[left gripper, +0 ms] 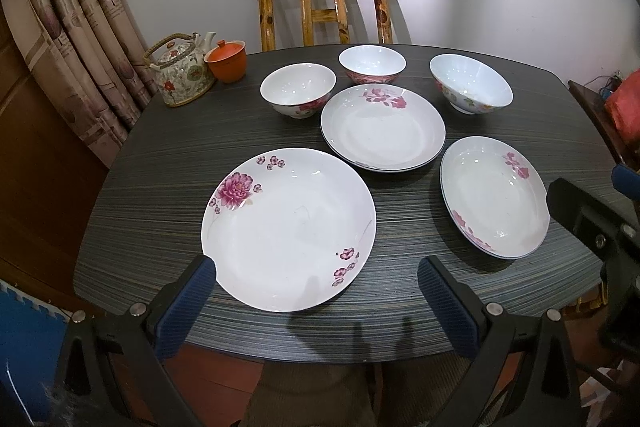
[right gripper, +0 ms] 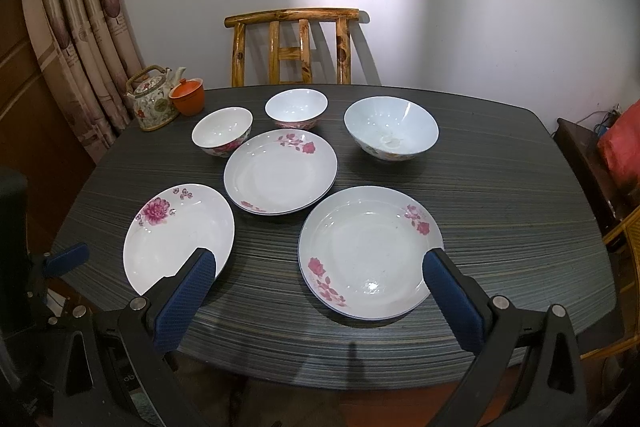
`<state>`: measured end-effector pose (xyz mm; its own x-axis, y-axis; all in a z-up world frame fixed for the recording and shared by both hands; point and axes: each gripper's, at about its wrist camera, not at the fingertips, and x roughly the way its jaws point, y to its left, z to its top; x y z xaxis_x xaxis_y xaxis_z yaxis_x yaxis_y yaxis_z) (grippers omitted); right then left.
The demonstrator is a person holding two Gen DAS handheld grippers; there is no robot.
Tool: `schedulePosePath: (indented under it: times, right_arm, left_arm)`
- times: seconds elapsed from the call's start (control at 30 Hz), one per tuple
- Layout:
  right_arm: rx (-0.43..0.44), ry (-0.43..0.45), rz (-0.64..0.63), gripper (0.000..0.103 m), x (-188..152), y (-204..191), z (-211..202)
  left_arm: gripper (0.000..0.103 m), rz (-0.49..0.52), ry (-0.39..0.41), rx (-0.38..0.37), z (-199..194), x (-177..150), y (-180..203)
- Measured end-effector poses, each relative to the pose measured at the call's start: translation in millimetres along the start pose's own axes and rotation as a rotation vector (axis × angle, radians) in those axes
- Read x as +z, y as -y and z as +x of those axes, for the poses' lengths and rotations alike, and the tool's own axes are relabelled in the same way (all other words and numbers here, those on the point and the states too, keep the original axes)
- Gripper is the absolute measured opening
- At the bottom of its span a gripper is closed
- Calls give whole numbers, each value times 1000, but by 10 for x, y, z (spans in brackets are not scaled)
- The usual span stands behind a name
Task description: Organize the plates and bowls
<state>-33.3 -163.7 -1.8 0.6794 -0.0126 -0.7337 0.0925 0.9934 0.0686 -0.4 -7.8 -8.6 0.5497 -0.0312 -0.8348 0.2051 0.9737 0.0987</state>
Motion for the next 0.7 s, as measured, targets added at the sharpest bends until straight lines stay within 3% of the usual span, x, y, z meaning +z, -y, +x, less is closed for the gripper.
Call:
schedulePosePath:
  times: [0.7]
  right_arm:
    - [-2, -2, 2, 103, -10, 8, -10]
  left_arm:
    - [103, -1, -1, -4, -7, -14, -9]
